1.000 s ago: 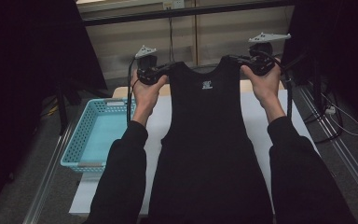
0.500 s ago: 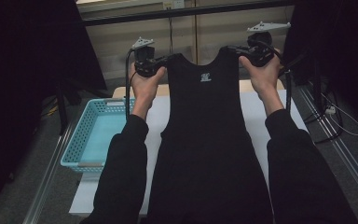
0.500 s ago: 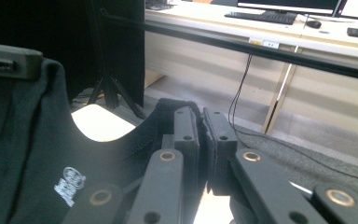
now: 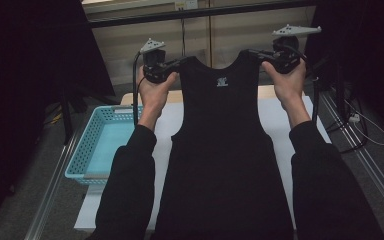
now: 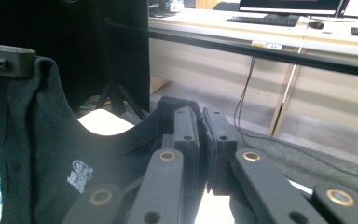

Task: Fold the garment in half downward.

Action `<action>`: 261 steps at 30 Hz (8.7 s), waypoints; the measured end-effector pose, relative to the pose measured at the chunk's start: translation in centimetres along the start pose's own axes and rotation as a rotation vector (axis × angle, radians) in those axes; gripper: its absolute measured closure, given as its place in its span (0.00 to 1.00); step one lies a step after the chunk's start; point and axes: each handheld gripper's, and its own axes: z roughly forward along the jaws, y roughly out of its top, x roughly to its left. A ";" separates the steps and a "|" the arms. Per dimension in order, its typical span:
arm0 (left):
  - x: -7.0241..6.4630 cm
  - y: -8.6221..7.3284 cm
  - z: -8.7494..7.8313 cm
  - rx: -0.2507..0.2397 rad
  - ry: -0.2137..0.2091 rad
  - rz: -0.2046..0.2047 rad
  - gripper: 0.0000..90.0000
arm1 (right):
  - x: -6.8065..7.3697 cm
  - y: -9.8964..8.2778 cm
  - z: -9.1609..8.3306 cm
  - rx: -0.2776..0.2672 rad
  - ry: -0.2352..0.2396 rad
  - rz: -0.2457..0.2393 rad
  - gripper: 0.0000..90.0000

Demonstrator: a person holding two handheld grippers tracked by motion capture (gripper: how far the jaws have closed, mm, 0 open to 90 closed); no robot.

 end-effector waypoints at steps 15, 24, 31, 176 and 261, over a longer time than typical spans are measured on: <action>-1.7 -4.3 -2.3 0.014 -0.061 0.028 0.98 | 1.6 -4.7 -2.5 -0.014 0.081 0.023 0.95; -3.1 -5.6 -4.2 0.020 -0.090 0.057 0.98 | 2.9 -6.1 -4.8 -0.004 0.108 -0.013 0.95; -4.1 -6.6 -5.8 -0.005 -0.107 0.072 0.98 | 4.2 -6.9 -6.6 -0.002 0.141 -0.036 0.95; -9.5 -21.8 -12.8 0.335 -0.129 0.067 0.11 | 10.0 -22.5 -13.6 0.325 0.218 -0.031 0.36; -2.5 -21.2 -3.9 0.446 0.049 -0.036 0.22 | 0.3 -23.2 -7.3 0.529 -0.071 0.020 0.97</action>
